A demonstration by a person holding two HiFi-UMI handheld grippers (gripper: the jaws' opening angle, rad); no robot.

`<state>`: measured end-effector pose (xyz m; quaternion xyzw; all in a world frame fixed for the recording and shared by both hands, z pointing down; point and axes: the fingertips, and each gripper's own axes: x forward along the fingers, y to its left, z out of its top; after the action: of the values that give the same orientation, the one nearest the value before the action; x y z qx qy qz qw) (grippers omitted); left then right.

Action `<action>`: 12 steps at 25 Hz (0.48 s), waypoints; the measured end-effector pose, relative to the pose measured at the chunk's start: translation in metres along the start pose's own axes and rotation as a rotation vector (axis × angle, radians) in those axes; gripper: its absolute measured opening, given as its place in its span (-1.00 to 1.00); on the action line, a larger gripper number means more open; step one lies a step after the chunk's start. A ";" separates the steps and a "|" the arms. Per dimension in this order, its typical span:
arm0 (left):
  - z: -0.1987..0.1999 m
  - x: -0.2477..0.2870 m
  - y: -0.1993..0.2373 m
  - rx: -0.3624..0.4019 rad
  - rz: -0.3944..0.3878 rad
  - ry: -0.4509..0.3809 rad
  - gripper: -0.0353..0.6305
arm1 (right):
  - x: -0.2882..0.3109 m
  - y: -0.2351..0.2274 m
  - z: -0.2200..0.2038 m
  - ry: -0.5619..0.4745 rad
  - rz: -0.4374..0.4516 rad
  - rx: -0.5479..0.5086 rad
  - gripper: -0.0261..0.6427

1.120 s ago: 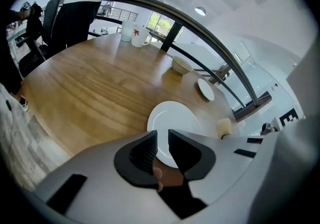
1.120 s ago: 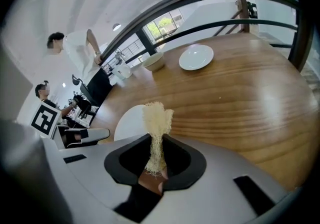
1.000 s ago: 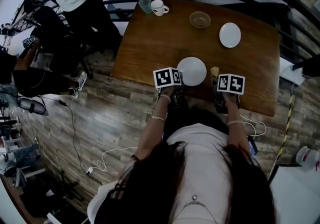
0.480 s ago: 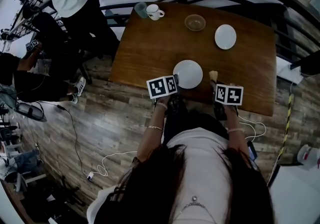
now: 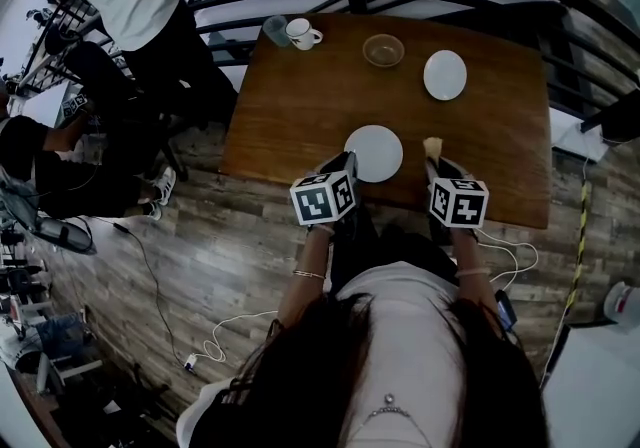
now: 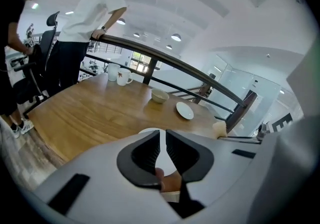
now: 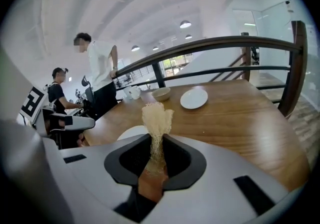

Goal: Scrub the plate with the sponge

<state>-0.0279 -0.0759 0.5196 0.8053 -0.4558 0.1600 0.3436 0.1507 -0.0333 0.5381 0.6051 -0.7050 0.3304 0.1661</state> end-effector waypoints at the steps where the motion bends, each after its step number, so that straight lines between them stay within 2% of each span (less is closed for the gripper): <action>1: 0.003 -0.003 -0.001 0.017 0.006 -0.013 -0.76 | -0.002 0.001 0.002 -0.013 -0.005 -0.010 -0.68; 6: 0.010 -0.014 -0.007 0.058 0.024 -0.060 -0.79 | -0.009 0.002 0.004 -0.047 -0.019 -0.085 -0.68; 12: 0.012 -0.020 -0.018 0.109 0.031 -0.106 -0.81 | -0.020 -0.002 0.006 -0.077 -0.026 -0.088 -0.68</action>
<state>-0.0242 -0.0661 0.4925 0.8229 -0.4766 0.1471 0.2722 0.1577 -0.0226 0.5218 0.6188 -0.7167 0.2734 0.1694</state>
